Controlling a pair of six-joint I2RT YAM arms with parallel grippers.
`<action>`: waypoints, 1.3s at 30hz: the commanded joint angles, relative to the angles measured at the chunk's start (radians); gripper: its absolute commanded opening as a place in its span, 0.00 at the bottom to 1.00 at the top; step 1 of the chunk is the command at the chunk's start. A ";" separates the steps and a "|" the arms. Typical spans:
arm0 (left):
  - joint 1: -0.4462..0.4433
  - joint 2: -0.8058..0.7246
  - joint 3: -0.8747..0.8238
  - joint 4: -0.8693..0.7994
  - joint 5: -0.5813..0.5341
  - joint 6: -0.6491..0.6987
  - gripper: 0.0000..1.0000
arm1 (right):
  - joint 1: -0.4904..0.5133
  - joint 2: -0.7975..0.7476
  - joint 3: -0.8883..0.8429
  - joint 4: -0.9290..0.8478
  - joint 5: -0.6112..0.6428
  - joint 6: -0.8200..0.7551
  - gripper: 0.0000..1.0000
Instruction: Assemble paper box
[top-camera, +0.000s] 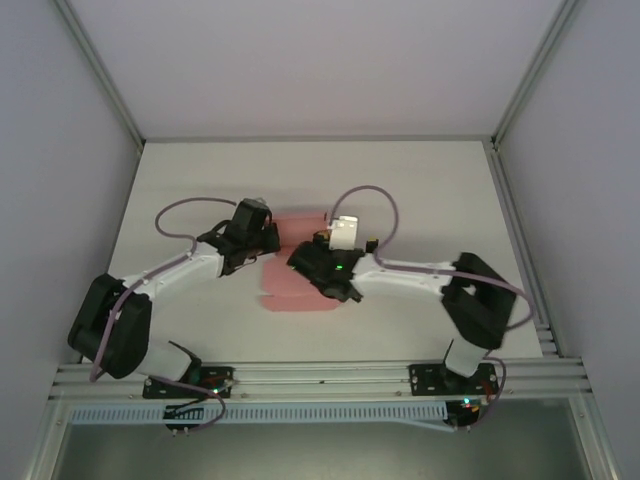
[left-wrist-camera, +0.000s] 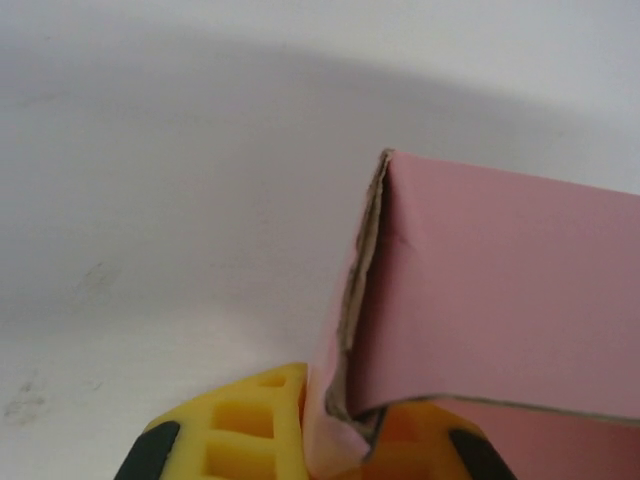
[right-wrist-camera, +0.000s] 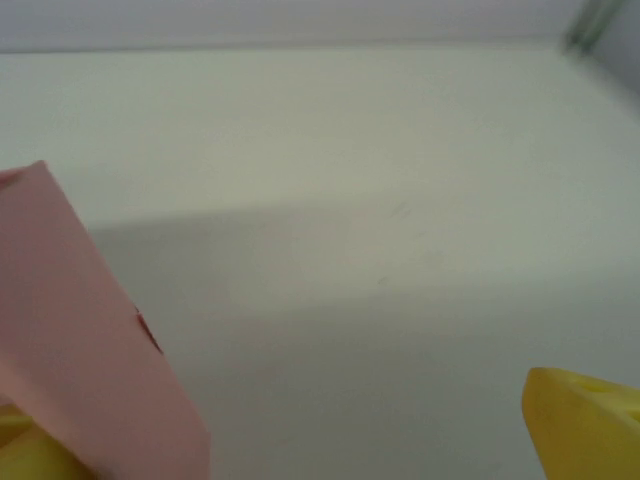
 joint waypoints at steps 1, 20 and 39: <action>0.065 -0.003 0.016 -0.035 -0.134 0.003 0.00 | -0.071 -0.093 -0.109 0.431 -0.337 -0.269 0.99; 0.089 0.091 0.236 -0.210 0.237 0.998 0.00 | -0.222 -0.461 -0.221 0.280 -0.957 -0.209 0.99; -0.267 0.611 0.756 -0.615 -0.404 1.583 0.00 | -0.364 -0.850 -0.441 0.013 -0.762 0.044 1.00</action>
